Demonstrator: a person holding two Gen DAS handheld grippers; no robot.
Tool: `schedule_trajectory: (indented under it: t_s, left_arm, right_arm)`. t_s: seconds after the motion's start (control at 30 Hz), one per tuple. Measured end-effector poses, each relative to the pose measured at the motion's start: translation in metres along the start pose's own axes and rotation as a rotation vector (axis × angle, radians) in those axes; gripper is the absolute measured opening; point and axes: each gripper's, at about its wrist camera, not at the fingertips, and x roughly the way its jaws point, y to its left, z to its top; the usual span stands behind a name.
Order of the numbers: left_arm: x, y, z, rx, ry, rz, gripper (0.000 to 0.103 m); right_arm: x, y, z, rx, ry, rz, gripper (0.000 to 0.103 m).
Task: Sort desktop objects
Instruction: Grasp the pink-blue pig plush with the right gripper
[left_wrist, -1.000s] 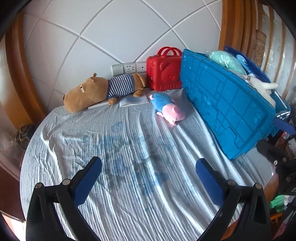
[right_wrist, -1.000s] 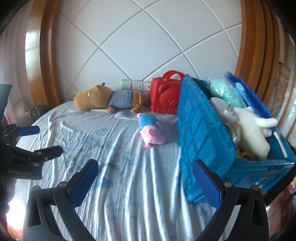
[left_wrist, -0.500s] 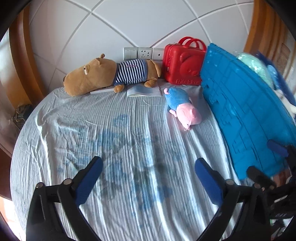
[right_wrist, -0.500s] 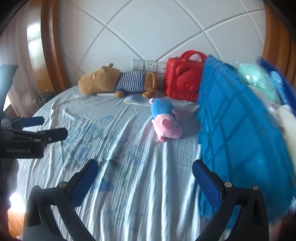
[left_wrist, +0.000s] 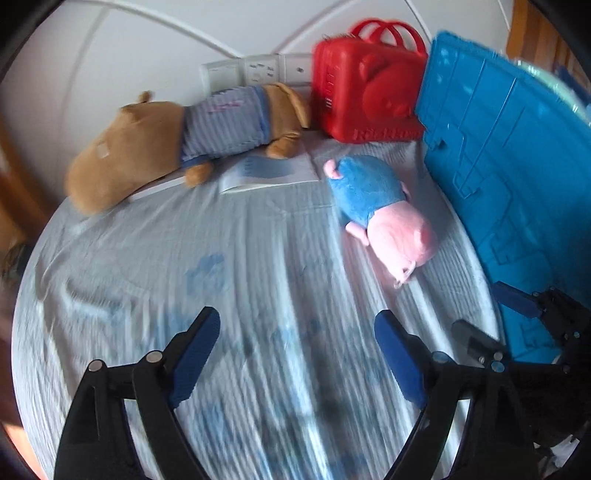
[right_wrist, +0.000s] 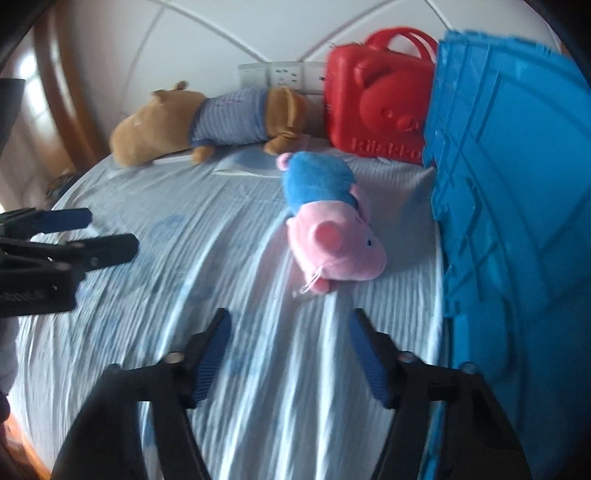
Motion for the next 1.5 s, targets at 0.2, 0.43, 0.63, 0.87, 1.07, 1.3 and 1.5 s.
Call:
schedule_trajectory:
  t_s: [0.2, 0.43, 0.63, 0.87, 1.07, 1.3, 1.5]
  left_arm:
    - [0.067, -0.013, 0.072, 0.078, -0.026, -0.066, 0.086]
    - [0.156, -0.041, 0.129, 0.114, -0.005, -0.168, 0.087]
    - [0.169, -0.046, 0.121, 0.095, -0.068, -0.325, 0.057]
    - [0.126, -0.028, 0.09, 0.077, -0.082, -0.271, 0.05]
    - [0.058, 0.026, 0.025, -0.013, -0.03, -0.18, 0.05]
    - [-0.011, 0.085, -0.096, -0.173, 0.079, -0.098, 0.05]
    - [-0.024, 0.089, -0.163, -0.166, 0.14, -0.01, 0.049]
  right_arm:
    - [0.049, -0.026, 0.024, 0.066, -0.014, -0.029, 0.057]
    - [0.104, -0.046, 0.034, 0.068, -0.012, -0.048, 0.09]
    - [0.135, -0.054, 0.03, 0.076, -0.026, -0.03, 0.094]
    - [0.118, -0.036, 0.022, 0.018, -0.024, 0.014, 0.077]
    - [0.087, 0.023, -0.005, -0.122, 0.032, 0.119, 0.077]
    - [0.051, 0.084, -0.052, -0.303, 0.104, 0.173, 0.082]
    - [0.021, 0.129, -0.089, -0.426, 0.16, 0.212, 0.083]
